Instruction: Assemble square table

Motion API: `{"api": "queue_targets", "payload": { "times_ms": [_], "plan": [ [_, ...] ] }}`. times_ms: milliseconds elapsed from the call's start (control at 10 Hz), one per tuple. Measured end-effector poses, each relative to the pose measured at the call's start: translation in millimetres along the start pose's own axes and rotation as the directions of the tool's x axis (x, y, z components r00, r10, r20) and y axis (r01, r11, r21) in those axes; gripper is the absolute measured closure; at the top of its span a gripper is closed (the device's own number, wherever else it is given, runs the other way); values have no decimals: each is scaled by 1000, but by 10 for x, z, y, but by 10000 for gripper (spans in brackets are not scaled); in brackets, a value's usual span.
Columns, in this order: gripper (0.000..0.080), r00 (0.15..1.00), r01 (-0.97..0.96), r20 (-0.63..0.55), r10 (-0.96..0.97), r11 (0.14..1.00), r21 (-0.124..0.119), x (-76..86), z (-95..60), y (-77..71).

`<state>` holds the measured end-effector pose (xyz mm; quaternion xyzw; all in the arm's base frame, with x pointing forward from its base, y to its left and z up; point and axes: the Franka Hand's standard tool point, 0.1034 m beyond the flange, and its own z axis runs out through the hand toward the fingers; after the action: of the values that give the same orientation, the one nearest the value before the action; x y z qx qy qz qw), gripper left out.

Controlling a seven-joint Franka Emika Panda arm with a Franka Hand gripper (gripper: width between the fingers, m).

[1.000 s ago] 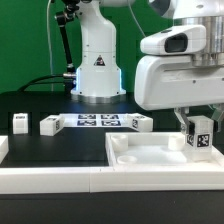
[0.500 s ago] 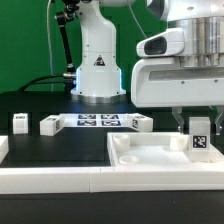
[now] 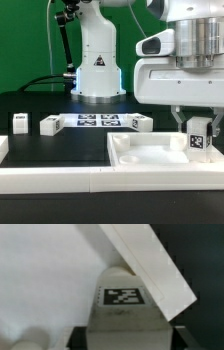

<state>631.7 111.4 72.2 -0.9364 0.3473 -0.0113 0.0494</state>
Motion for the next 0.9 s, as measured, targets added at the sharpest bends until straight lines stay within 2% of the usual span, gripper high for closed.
{"api": "queue_targets", "payload": {
  "times_ms": [200, 400, 900],
  "plan": [
    [509, 995, -100, 1, 100, 995, 0, 2, 1, 6],
    [509, 944, -329, 18, 329, 944, 8, 9, 1, 28],
    [509, 708, -705, 47, 704, 709, -5, -54, 17, 0]
  ]
}}
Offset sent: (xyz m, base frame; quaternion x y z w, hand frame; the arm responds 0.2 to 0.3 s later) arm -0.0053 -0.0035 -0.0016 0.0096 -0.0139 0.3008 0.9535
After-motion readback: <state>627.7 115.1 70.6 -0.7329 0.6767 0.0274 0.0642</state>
